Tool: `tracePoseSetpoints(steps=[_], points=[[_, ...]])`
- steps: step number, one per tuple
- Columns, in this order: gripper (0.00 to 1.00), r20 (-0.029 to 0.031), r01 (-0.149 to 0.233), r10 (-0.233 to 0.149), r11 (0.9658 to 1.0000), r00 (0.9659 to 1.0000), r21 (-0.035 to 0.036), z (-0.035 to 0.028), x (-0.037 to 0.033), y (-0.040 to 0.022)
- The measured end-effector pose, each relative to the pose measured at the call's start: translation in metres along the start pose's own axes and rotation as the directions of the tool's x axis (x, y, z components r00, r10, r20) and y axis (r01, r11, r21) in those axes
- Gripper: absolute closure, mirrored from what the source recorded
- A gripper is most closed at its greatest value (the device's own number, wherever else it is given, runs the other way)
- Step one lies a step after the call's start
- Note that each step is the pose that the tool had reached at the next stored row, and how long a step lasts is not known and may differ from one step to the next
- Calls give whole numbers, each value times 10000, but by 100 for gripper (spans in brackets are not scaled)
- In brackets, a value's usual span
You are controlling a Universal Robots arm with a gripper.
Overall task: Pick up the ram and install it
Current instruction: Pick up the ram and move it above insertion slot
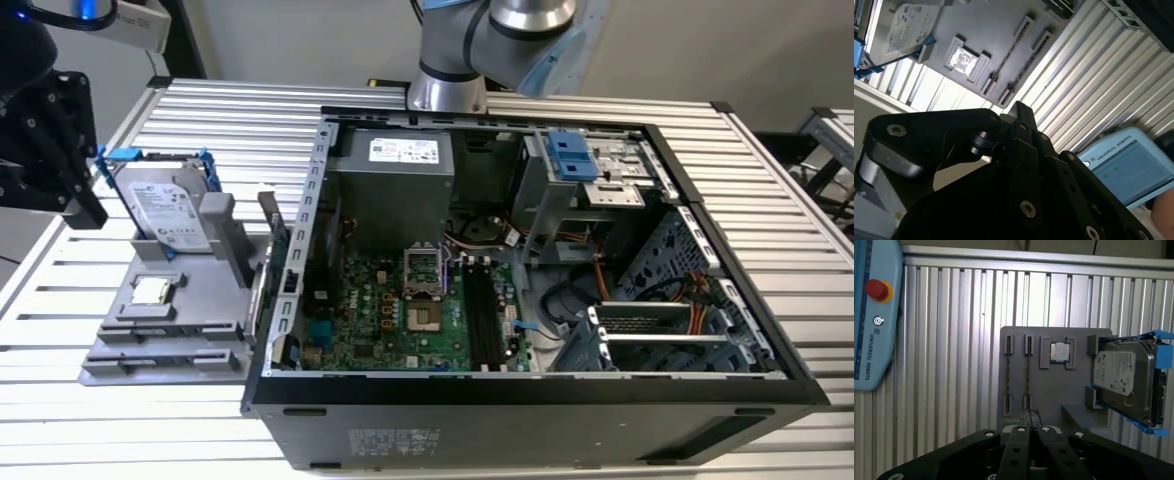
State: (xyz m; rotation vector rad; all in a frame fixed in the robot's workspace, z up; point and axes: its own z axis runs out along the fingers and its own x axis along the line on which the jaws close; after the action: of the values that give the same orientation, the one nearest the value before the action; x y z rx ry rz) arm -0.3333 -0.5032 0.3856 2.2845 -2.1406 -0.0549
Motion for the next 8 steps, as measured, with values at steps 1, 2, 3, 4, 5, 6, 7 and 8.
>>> tracePoseSetpoints(steps=[1, 2, 3, 4, 5, 6, 7, 8], points=[[100, 27, 160, -160, 9999, 9999, 7, 3, 0, 0], [100, 60, 320, -320, 9995, 9995, 15, 8, 0, 0], [100, 93, 474, -474, 9989, 9988, 23, 12, 1, -1], [100, 125, 618, -618, 9981, 9980, 30, 16, 1, -1], [100, 164, 771, -771, 9970, 9969, 34, 20, 0, 0], [100, 179, 809, -810, 9967, 9966, 37, 24, 0, 1], [100, 179, 810, -810, 9967, 9966, 37, 25, 0, 2], [100, 179, 810, -811, 9967, 9965, 36, 25, 0, 2]])
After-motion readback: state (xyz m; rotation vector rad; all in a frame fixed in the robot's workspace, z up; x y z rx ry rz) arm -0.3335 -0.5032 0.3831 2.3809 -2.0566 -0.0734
